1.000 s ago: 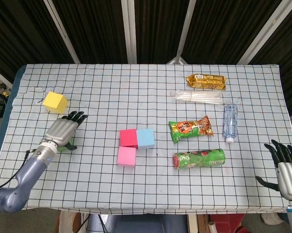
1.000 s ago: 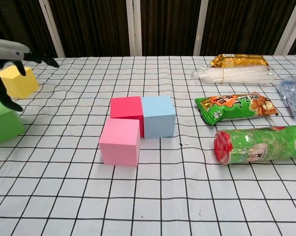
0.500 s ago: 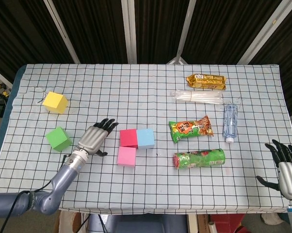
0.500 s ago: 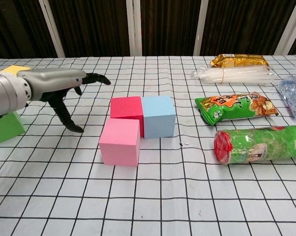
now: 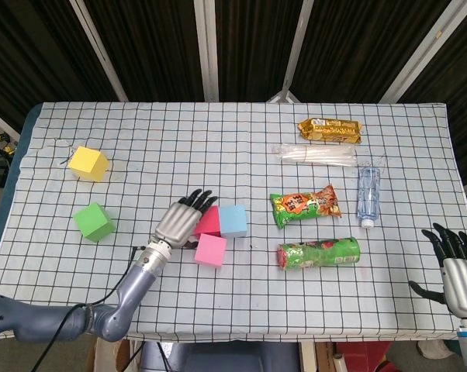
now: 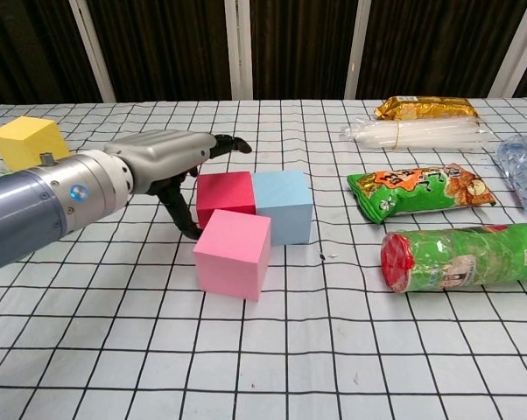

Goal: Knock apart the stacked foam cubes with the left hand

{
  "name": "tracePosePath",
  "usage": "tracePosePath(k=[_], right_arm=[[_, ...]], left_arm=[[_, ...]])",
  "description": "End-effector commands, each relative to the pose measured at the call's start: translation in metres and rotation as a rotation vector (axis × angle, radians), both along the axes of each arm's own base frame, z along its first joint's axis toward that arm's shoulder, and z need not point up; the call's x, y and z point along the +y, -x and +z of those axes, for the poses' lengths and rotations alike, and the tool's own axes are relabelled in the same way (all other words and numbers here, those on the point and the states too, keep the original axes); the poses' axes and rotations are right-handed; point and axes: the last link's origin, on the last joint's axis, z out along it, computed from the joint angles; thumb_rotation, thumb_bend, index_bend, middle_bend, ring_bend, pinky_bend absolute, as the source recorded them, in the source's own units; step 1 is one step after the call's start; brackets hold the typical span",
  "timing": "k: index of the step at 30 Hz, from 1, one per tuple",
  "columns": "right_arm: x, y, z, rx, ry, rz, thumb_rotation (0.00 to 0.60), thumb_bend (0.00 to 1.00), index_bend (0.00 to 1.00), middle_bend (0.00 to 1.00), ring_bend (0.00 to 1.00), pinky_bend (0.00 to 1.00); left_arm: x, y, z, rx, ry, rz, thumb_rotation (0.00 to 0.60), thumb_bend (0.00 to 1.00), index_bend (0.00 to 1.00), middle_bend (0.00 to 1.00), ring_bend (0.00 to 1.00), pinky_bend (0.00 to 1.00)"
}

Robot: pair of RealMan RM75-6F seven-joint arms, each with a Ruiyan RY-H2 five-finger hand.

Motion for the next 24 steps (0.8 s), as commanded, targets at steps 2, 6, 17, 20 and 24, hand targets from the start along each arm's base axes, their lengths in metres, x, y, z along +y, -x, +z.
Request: tracePosePath(k=[2, 6, 17, 20, 24], right_arm=[[0.000, 0.000, 0.000, 0.000, -0.001, 0.000, 0.600, 0.06, 0.17, 0.09, 0.11, 0.00], [0.000, 0.000, 0.000, -0.001, -0.003, 0.000, 0.600, 0.06, 0.17, 0.09, 0.11, 0.00], [0.001, -0.001, 0.000, -0.014, -0.012, 0.004, 0.600, 0.06, 0.17, 0.09, 0.11, 0.00], [0.001, 0.000, 0.001, -0.017, -0.007, 0.003, 0.600, 0.06, 0.17, 0.09, 0.12, 0.00], [0.001, 0.000, 0.002, -0.019, -0.006, 0.003, 0.600, 0.06, 0.17, 0.09, 0.12, 0.00]], left_arm=[[0.001, -0.008, -0.004, -0.001, -0.020, -0.013, 0.600, 0.00, 0.05, 0.07, 0.04, 0.26], [0.001, -0.011, -0.007, 0.011, -0.043, -0.026, 0.600, 0.02, 0.06, 0.14, 0.10, 0.30], [0.004, -0.006, -0.017, 0.072, -0.064, -0.009, 0.600, 0.21, 0.19, 0.33, 0.29, 0.39], [0.005, -0.006, -0.019, 0.082, -0.068, -0.011, 0.600, 0.28, 0.26, 0.43, 0.37, 0.45], [0.006, -0.007, -0.017, 0.088, -0.091, -0.031, 0.600, 0.38, 0.34, 0.50, 0.43, 0.49]])
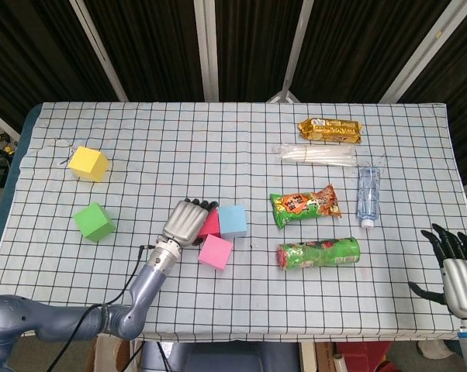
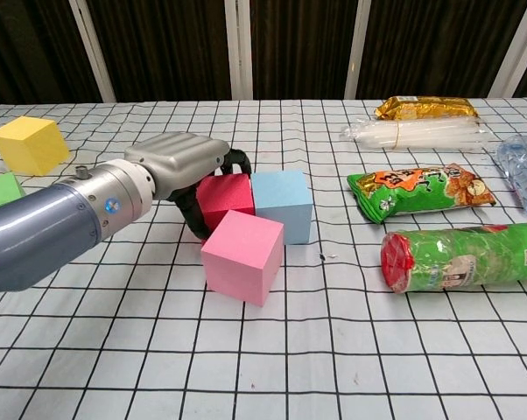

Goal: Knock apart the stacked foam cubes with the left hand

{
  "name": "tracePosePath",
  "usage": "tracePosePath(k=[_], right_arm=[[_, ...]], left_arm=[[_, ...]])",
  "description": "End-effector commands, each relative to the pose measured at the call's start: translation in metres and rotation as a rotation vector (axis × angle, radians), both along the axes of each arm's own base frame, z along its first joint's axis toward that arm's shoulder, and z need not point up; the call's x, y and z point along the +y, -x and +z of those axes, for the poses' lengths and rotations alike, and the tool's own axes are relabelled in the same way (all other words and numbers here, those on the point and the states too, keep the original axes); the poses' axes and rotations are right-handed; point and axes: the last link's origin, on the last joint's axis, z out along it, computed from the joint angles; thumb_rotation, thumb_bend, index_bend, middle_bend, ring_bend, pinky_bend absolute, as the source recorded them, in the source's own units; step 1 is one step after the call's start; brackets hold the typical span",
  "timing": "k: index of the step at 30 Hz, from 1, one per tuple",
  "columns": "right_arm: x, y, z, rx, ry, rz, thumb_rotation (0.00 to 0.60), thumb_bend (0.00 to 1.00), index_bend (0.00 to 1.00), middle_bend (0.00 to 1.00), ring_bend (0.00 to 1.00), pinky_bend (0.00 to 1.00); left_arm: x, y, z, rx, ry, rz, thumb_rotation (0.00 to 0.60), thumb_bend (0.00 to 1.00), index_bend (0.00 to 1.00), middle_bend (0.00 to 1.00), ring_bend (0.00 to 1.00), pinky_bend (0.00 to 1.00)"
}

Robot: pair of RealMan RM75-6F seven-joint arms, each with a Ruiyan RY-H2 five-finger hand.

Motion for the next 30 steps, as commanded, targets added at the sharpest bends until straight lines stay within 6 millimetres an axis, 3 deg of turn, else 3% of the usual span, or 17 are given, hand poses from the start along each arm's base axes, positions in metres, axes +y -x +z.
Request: tracePosePath(k=[1, 6, 10, 13, 15, 16, 18, 21, 30], right_arm=[[0.000, 0.000, 0.001, 0.000, -0.001, 0.000, 0.600, 0.06, 0.17, 0.09, 0.12, 0.00], [0.002, 0.000, 0.002, -0.003, 0.002, 0.002, 0.600, 0.06, 0.17, 0.09, 0.13, 0.00], [0.002, 0.000, 0.003, -0.006, 0.003, 0.003, 0.600, 0.06, 0.17, 0.09, 0.13, 0.00], [0.002, 0.000, 0.002, -0.006, -0.002, 0.002, 0.600, 0.06, 0.17, 0.09, 0.13, 0.00], [0.003, -0.001, 0.000, -0.006, -0.009, 0.003, 0.600, 0.06, 0.17, 0.09, 0.13, 0.00], [0.002, -0.002, 0.000, -0.005, -0.012, 0.004, 0.600, 0.06, 0.17, 0.09, 0.13, 0.00], [0.003, -0.003, -0.002, -0.007, -0.022, 0.008, 0.600, 0.06, 0.17, 0.09, 0.13, 0.00], [0.003, -0.004, -0.003, -0.010, -0.023, 0.014, 0.600, 0.06, 0.17, 0.09, 0.13, 0.00], [0.002, -0.003, -0.003, -0.006, -0.029, 0.006, 0.600, 0.06, 0.17, 0.09, 0.13, 0.00]], left_arm=[[0.001, -0.001, 0.004, -0.004, -0.027, -0.017, 0.600, 0.38, 0.34, 0.51, 0.43, 0.49], [0.006, 0.002, 0.024, -0.013, -0.096, -0.036, 0.600, 0.40, 0.33, 0.51, 0.43, 0.49], [0.013, 0.018, 0.054, 0.032, -0.170, -0.034, 0.600, 0.39, 0.31, 0.49, 0.43, 0.49], [0.015, 0.034, 0.068, 0.060, -0.191, -0.011, 0.600, 0.31, 0.29, 0.41, 0.41, 0.48], [0.018, 0.046, 0.077, 0.072, -0.197, 0.012, 0.600, 0.16, 0.28, 0.32, 0.36, 0.45], [0.020, 0.048, 0.079, 0.069, -0.199, 0.017, 0.600, 0.11, 0.26, 0.27, 0.33, 0.42], [0.025, 0.052, 0.083, 0.036, -0.214, 0.032, 0.600, 0.01, 0.13, 0.10, 0.15, 0.26], [0.030, 0.055, 0.082, -0.008, -0.227, 0.061, 0.600, 0.00, 0.00, 0.00, 0.00, 0.12], [0.032, 0.041, 0.081, -0.033, -0.216, 0.039, 0.600, 0.00, 0.00, 0.00, 0.00, 0.10]])
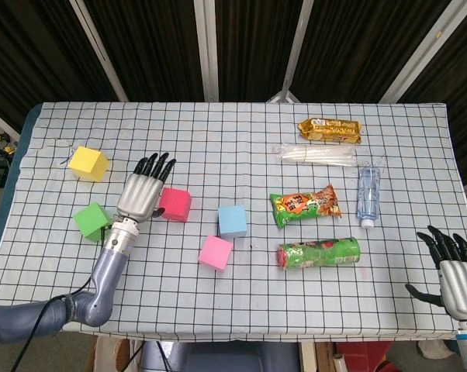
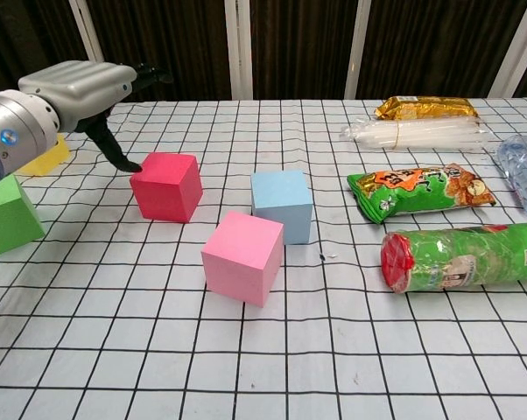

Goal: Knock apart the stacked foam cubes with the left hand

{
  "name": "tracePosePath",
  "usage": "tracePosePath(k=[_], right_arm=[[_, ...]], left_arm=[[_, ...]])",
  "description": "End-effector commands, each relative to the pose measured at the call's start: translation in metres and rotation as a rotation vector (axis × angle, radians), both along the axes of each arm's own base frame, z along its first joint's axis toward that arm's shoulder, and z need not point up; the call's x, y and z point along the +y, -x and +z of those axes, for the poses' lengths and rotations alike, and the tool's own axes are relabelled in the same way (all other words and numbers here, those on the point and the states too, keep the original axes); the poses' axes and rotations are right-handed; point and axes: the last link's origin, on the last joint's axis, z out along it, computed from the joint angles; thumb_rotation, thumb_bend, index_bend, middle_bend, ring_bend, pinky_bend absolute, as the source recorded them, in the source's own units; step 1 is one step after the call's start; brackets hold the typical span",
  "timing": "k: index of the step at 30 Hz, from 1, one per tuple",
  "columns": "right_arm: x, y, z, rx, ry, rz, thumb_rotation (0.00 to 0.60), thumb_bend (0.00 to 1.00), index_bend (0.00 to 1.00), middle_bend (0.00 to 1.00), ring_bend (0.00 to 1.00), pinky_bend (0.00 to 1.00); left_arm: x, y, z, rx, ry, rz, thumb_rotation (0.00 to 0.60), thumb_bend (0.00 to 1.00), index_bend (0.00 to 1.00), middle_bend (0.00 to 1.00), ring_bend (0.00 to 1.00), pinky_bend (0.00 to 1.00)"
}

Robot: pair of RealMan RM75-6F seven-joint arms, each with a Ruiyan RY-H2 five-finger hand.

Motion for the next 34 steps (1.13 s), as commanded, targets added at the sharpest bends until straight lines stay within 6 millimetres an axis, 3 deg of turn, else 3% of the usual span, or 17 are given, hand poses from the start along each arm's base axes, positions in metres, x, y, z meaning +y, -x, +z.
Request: tracePosePath(k=[1, 5, 11, 13, 18, 25, 34], right_arm=[[0.000, 0.000, 0.000, -0.001, -0.001, 0.000, 0.600, 0.06, 0.17, 0.09, 0.13, 0.00], [-0.001, 0.000, 0.001, -0.003, 0.006, 0.002, 0.600, 0.06, 0.17, 0.09, 0.13, 0.00], [-0.003, 0.000, -0.001, 0.004, -0.001, 0.003, 0.600, 0.06, 0.17, 0.09, 0.13, 0.00], [-0.003, 0.000, -0.004, 0.010, -0.009, 0.005, 0.600, 0.06, 0.17, 0.09, 0.13, 0.00], [-0.005, -0.001, -0.007, 0.014, -0.018, 0.008, 0.600, 0.06, 0.17, 0.09, 0.13, 0.00], [-0.005, -0.005, -0.012, 0.034, -0.019, 0.023, 0.600, 0.06, 0.17, 0.09, 0.13, 0.00], [-0.007, -0.007, -0.016, 0.046, -0.018, 0.032, 0.600, 0.06, 0.17, 0.08, 0.12, 0.00]], left_arm=[[-0.002, -0.006, 0.002, -0.016, 0.005, -0.013, 0.600, 0.00, 0.00, 0.00, 0.00, 0.10], [-0.015, -0.006, 0.020, -0.022, -0.015, -0.034, 0.600, 0.00, 0.02, 0.00, 0.00, 0.16], [-0.066, 0.009, 0.082, -0.096, -0.163, 0.032, 0.600, 0.00, 0.06, 0.00, 0.00, 0.16], [-0.089, 0.030, 0.108, -0.127, -0.226, 0.079, 0.600, 0.00, 0.07, 0.00, 0.00, 0.16], [-0.135, 0.095, 0.139, -0.167, -0.230, 0.227, 0.600, 0.00, 0.08, 0.01, 0.00, 0.17], [-0.176, 0.158, 0.156, -0.279, -0.208, 0.304, 0.600, 0.01, 0.09, 0.01, 0.00, 0.17], [-0.206, 0.173, 0.160, -0.317, -0.128, 0.316, 0.600, 0.01, 0.09, 0.01, 0.00, 0.17]])
